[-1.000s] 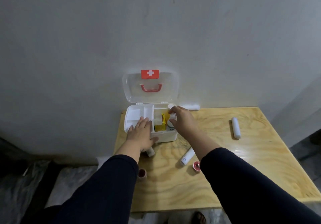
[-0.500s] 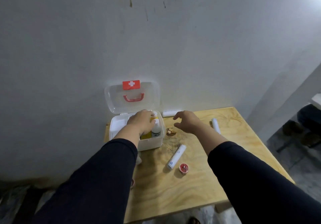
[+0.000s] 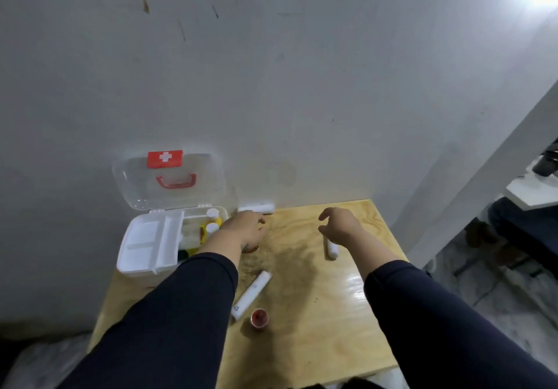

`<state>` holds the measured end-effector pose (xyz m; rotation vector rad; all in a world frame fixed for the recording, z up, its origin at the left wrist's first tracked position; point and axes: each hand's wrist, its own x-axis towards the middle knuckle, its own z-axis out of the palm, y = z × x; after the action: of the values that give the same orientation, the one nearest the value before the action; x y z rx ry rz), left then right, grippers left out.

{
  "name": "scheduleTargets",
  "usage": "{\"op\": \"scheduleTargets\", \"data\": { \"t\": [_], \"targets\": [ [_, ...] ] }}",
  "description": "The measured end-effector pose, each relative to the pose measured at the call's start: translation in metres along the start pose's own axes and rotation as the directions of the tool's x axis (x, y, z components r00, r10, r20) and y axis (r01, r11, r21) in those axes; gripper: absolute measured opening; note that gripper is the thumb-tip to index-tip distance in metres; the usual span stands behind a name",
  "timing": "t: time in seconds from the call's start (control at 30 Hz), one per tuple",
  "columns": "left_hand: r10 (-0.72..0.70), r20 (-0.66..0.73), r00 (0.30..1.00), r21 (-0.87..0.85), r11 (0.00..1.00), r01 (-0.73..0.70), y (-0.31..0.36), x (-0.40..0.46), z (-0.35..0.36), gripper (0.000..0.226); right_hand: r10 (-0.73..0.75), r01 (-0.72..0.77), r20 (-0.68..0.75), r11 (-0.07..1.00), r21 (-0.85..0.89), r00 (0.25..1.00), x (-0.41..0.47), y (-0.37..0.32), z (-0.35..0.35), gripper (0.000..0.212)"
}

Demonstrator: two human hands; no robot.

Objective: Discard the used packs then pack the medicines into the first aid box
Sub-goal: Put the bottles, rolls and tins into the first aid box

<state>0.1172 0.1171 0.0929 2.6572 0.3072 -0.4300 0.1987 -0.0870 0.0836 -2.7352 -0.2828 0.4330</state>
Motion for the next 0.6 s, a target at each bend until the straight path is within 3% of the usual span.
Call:
{"op": "scheduleTargets", "data": {
  "t": [0.13,0.33,0.6],
  "targets": [
    [-0.084,0.020,0.996,-0.094,0.992,0.085,0.008,0.017,0.024,0.029,0.011,-0.011,0.020,1.000,-0.011,1.000,0.026,0.032,0.010,0.039],
    [-0.202,0.019,0.979,-0.176,0.963,0.202,0.023,0.025,0.057,0.031,0.008,-0.007,0.047,1.000,-0.003,0.999,0.062,0.054,0.025,0.036],
    [-0.329,0.000,0.944,-0.240,0.917,0.320,0.017,0.015,0.065,0.033,-0.271,0.252,0.177,0.960,0.119,0.946,0.075,0.020,0.052,0.042]
  ]
}}
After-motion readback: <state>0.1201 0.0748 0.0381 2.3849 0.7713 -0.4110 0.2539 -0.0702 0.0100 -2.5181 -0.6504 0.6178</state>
